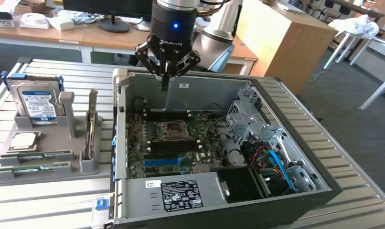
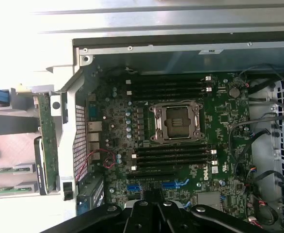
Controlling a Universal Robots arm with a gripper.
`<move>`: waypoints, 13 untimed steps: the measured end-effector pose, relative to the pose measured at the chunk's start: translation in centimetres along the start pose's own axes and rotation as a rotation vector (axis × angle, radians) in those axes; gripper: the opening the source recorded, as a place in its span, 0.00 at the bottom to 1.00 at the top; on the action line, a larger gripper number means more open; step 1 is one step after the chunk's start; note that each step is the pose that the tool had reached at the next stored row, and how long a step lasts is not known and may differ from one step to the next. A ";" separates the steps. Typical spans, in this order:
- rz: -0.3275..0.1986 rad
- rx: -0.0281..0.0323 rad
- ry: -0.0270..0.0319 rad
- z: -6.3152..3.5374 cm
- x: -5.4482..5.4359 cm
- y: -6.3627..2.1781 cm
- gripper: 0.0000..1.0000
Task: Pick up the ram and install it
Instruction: 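Reach for the ram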
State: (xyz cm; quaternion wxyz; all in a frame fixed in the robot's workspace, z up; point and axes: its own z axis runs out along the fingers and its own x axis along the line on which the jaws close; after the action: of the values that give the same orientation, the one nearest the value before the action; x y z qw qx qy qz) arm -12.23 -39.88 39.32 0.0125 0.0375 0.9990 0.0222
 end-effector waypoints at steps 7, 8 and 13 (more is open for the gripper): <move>0.000 0.0002 0.0001 -0.02 0.6 -0.05 0.10; 0.000 0.0001 0.0001 -0.03 0.7 -0.06 0.10; 0.000 0.0001 0.0001 -0.05 1.4 -0.11 0.10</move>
State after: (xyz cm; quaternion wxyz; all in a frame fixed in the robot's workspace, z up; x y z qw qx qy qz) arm -13.63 -39.89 39.33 0.0125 0.0374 0.9990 0.0221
